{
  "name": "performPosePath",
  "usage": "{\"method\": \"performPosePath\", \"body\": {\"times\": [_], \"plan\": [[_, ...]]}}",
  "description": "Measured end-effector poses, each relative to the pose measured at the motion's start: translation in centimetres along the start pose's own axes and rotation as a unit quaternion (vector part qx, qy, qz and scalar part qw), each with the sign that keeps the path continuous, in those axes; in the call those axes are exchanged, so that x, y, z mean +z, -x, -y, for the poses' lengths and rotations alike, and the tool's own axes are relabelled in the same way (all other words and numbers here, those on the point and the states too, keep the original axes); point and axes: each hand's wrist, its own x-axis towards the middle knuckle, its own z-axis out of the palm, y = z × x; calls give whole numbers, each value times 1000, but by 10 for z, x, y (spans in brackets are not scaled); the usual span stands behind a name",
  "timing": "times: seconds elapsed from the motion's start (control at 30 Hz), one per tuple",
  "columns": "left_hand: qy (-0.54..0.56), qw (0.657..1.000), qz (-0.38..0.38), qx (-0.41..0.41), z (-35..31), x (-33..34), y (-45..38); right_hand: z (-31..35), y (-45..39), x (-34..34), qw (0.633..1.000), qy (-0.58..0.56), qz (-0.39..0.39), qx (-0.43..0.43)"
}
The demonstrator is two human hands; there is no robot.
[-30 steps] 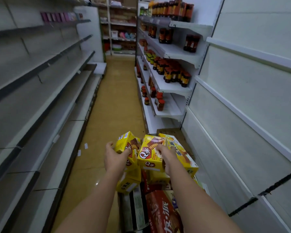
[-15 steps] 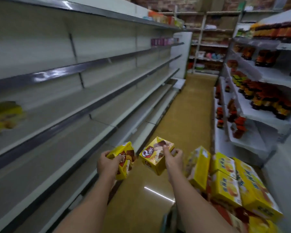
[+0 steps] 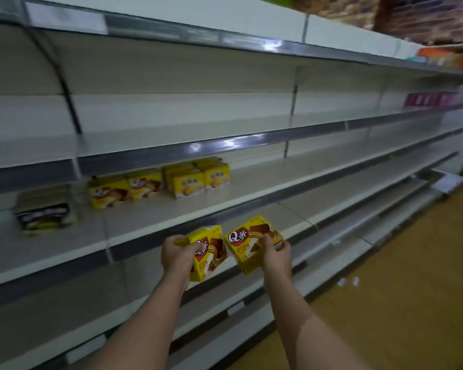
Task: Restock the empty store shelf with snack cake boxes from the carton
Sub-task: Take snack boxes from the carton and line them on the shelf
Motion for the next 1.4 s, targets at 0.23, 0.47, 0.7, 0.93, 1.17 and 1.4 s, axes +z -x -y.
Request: {"method": "performPosePath", "body": {"times": [0.23, 0.47, 0.7, 0.93, 1.17, 1.4], "plan": [[60, 995, -79, 5, -26, -75, -35, 4, 21, 86, 998, -36, 50, 1], [128, 984, -119, -18, -50, -106, -69, 17, 1, 147, 995, -65, 77, 12], [165, 975, -146, -18, -60, -104, -102, 40, -36, 189, 985, -114, 112, 60], [186, 969, -159, 26, -60, -100, -126, 55, -74, 190, 989, 50, 132, 47], [155, 976, -144, 42, -57, -108, -137, 71, -46, 209, 841, 334, 61, -421], [159, 981, -99, 47, -53, -126, -154, 51, 23, 274, 810, 350, 362, -300]]}}
